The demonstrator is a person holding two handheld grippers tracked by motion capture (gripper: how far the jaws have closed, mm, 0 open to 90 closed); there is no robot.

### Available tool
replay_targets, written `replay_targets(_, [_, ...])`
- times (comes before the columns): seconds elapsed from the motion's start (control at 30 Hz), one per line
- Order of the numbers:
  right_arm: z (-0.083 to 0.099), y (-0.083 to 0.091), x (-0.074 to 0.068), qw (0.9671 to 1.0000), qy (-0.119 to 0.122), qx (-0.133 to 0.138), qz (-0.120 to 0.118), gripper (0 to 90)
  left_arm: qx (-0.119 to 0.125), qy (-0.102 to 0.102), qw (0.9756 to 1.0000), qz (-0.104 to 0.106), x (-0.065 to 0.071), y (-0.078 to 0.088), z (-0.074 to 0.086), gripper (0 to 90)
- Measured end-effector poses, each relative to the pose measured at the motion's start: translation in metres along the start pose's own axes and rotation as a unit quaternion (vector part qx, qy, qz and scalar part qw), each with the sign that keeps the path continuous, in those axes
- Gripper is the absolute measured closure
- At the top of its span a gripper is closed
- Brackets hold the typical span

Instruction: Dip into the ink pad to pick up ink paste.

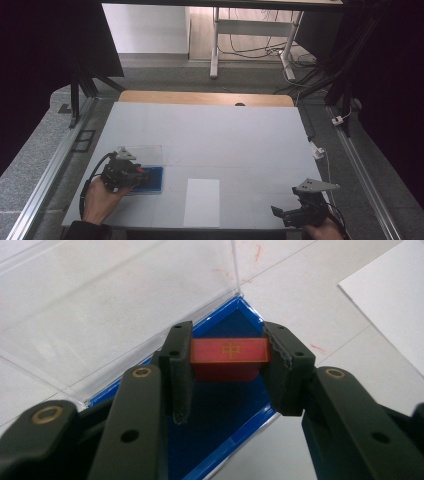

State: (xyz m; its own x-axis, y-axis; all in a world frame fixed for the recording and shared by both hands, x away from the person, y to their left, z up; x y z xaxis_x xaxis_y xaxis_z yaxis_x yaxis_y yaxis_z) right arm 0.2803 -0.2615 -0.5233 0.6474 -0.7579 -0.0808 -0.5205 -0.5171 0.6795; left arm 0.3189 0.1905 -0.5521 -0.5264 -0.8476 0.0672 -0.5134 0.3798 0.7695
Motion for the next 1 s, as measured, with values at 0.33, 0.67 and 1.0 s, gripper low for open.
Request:
replay_targets(0.33, [0.000,0.000,0.000,1.0000,0.001,0.000,0.000,0.0,-0.015,-0.001,0.9999,-0.001,-0.005,-0.008,0.006,58.5])
replay_targets(0.67, [0.000,0.000,0.000,1.0000,0.001,0.000,0.000,0.0,-0.014,-0.006,0.9999,-0.005,-0.007,-0.013,0.005,58.5])
replay_targets(1.0, [0.000,0.000,0.000,1.0000,0.000,0.000,0.000,0.0,-0.025,-0.013,0.9996,0.003,-0.004,-0.020,0.004,58.6])
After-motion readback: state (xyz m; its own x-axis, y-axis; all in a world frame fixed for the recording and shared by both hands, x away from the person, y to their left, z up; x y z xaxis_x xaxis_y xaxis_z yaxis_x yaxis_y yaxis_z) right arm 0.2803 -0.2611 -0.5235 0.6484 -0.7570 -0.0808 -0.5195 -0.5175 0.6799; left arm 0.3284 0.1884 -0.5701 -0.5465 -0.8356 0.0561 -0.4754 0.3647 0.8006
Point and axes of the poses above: each handheld gripper's, and its own axes: y roughly backward along the jaws, z roughly out of its underside, x roughly to its right, the point moved 9 cm from there along -y, roughly forward along the jaws, and after that the axes turned 3 degrees about x, right-handed, at the moved point
